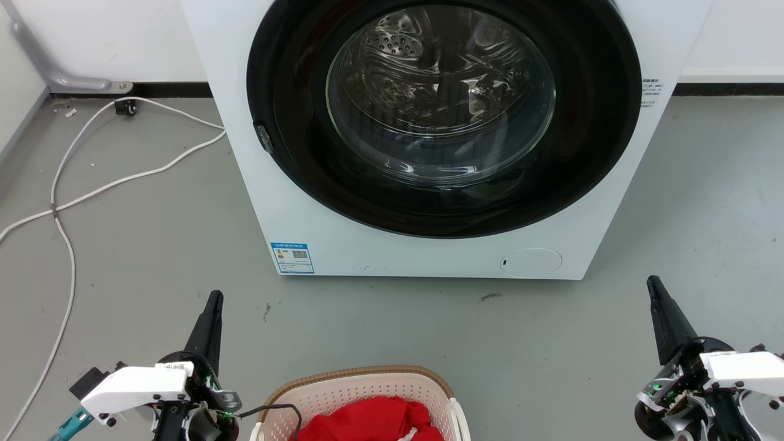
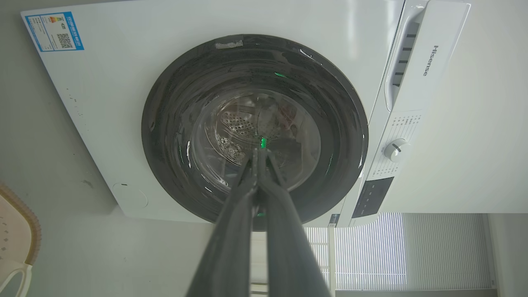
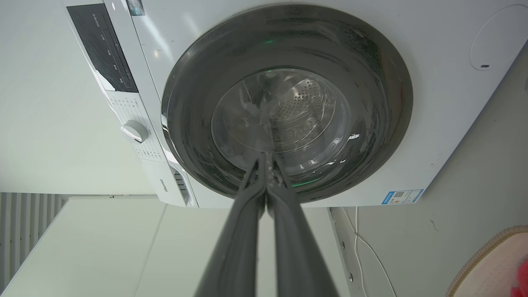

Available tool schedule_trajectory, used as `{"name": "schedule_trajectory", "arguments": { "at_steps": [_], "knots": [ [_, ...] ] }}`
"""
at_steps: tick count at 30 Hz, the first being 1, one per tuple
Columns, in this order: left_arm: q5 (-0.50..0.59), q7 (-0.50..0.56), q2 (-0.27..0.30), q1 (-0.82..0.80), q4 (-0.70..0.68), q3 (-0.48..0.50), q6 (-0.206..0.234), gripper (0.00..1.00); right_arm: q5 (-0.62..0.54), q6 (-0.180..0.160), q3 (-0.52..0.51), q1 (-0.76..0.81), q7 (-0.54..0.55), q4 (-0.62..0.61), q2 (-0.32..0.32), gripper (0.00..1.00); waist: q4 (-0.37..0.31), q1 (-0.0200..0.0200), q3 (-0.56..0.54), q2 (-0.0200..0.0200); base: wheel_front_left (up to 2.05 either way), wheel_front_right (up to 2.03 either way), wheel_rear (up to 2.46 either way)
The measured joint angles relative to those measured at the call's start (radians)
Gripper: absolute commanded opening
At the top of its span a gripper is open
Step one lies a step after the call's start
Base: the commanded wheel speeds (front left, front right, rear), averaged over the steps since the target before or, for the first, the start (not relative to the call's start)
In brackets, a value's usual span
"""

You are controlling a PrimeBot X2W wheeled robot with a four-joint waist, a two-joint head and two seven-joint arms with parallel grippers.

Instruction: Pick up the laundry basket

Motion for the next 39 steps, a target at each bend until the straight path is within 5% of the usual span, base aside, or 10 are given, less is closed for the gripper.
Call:
{"name": "schedule_trajectory", "arguments": {
  "at_steps": [39],
  "knots": [
    [0.0, 0.0, 0.0, 0.0, 0.0, 0.0, 0.0, 0.0, 0.0, 0.0, -0.001, 0.0, 0.0, 0.0, 0.0, 0.0, 0.0, 0.0, 0.0, 0.0, 0.0, 0.0, 0.0]
  ]
}}
